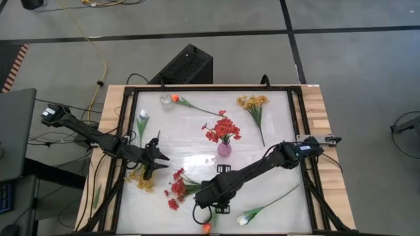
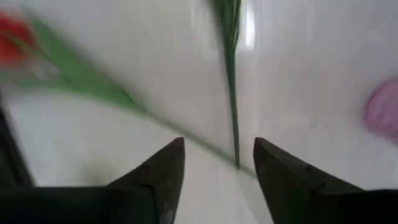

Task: Sort flowers into vase by color
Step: Put the red flowers into the violet vase

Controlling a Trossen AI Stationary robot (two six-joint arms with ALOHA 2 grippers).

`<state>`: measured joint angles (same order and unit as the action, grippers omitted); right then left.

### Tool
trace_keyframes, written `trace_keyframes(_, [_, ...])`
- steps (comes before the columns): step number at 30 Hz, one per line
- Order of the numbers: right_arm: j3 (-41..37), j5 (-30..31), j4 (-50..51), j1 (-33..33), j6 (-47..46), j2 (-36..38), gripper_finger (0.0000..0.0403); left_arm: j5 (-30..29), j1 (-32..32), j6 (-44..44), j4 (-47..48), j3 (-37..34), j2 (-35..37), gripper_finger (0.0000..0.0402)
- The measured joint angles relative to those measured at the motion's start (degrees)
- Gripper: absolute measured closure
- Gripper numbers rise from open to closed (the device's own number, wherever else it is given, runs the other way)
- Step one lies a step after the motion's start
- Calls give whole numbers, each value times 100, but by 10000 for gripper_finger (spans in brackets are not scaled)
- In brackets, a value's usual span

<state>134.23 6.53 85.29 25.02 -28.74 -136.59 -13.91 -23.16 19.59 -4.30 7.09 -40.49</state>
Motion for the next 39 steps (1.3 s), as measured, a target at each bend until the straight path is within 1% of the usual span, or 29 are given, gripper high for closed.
trace_keyframes(2, [6, -2, -269, -142, -76, 17, 167, -14, 0, -83, -85, 0, 0, 255])
trace_keyframes(4, [-48, -136, -585, -264, -99, -87, 162, -22, -2, -134, -136, 0, 0, 255])
trace_keyframes(9, [-59, -275, -1329, -419, 214, -445, 159, -27, -2, -266, -133, 0, 2, 255])
trace_keyframes(17, [-58, -322, -1496, -468, 219, -673, 159, 144, -2, -262, -16, 0, 1, 255])
trace_keyframes(22, [-29, -380, -1442, -453, 165, -1066, 159, 147, -2, -240, 72, 0, 2, 255])
trace_keyframes(25, [-26, -445, -1469, -453, 175, -1117, 165, 148, -2, -203, 80, 0, 2, 255])
trace_keyframes(27, [-26, -462, -1602, -454, 158, -1122, 185, 145, -2, -191, 85, 0, 0, 255])
trace_keyframes(29, [-40, -418, -1653, -437, 39, -1064, 223, 142, -2, -189, 100, 0, 0, 255])
trace_keyframes(34, [-70, -199, -1739, -357, -276, -836, 365, 110, -2, -188, 99, 0, 2, 255])
trace_keyframes(35, [-70, -153, -1792, -325, -299, -737, 376, 110, -2, -187, 98, 0, 2, 255])
trace_keyframes(37, [-62, 68, -1959, -256, -421, -517, 376, 107, -2, -187, 99, 0, 2, 255])
trace_keyframes(39, [-59, 437, -2078, -123, -538, -268, 370, 107, -2, -187, 99, 0, 0, 255])
